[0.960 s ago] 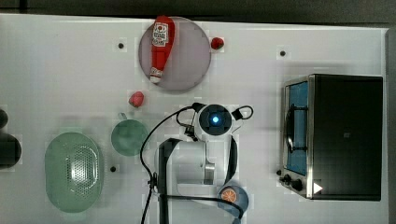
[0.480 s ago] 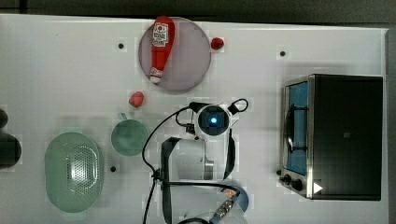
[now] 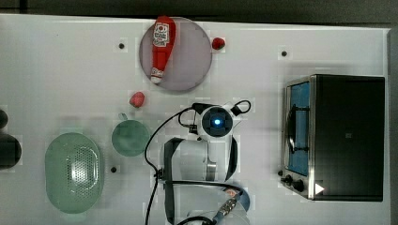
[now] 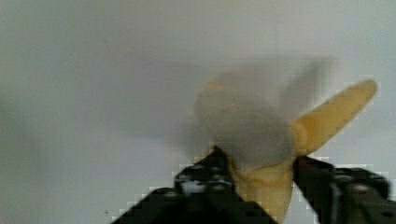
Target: Pick Banana and place it in mug.
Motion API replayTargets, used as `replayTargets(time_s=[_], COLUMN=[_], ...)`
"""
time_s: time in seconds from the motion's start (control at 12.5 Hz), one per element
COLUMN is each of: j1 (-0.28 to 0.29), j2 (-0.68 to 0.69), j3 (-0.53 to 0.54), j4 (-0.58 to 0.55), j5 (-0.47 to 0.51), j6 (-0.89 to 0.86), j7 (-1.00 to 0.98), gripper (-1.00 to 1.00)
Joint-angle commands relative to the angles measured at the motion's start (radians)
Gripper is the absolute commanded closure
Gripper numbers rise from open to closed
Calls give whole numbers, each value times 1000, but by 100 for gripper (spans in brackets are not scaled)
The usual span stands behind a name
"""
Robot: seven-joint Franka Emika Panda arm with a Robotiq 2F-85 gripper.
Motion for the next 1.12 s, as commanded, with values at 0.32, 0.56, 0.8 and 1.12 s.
replayTargets(time_s=[0.32, 0.56, 0.8, 1.12], j1=[5, 10, 21, 38], j2=[-110, -268, -420, -537], j3=[-7, 9, 50, 154], j4=[-3, -1, 30, 111], j5=[4, 4, 4, 4], j6=[3, -68, -323, -617], j7=[-23, -11, 94, 281], gripper=[40, 40, 40, 40])
